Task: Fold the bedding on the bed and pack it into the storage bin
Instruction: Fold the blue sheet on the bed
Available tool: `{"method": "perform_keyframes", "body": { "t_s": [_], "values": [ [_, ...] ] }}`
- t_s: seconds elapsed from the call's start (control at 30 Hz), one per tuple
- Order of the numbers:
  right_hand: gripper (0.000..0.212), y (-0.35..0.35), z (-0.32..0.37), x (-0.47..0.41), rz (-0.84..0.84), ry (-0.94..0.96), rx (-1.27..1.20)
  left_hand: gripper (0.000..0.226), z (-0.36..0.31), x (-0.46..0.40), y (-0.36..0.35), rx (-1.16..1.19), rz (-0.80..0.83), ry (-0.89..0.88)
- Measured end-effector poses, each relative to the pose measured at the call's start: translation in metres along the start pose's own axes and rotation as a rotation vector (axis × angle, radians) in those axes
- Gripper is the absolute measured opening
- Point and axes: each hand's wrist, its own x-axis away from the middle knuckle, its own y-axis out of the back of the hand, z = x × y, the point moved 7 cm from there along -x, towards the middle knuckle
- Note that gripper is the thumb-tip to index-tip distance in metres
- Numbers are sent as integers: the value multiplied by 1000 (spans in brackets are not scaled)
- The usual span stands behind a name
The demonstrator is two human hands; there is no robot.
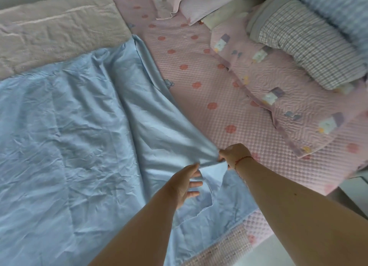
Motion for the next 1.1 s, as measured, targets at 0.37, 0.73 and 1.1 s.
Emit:
{"method": "perform_keyframes", "body": {
  "t_s": [0.37, 0.73, 1.1],
  "values": [
    [55, 16, -80, 14, -71, -134, 488, 22, 29, -7, -7, -134, -85, 11],
    [78, -10, -112, 34, 6, -338, 57, 19, 55, -3, -6, -301, -143, -66],
    [27, 23, -122, 43, -20, -268, 636, 17, 56, 3, -4, -497, -176, -99]
  ]
}}
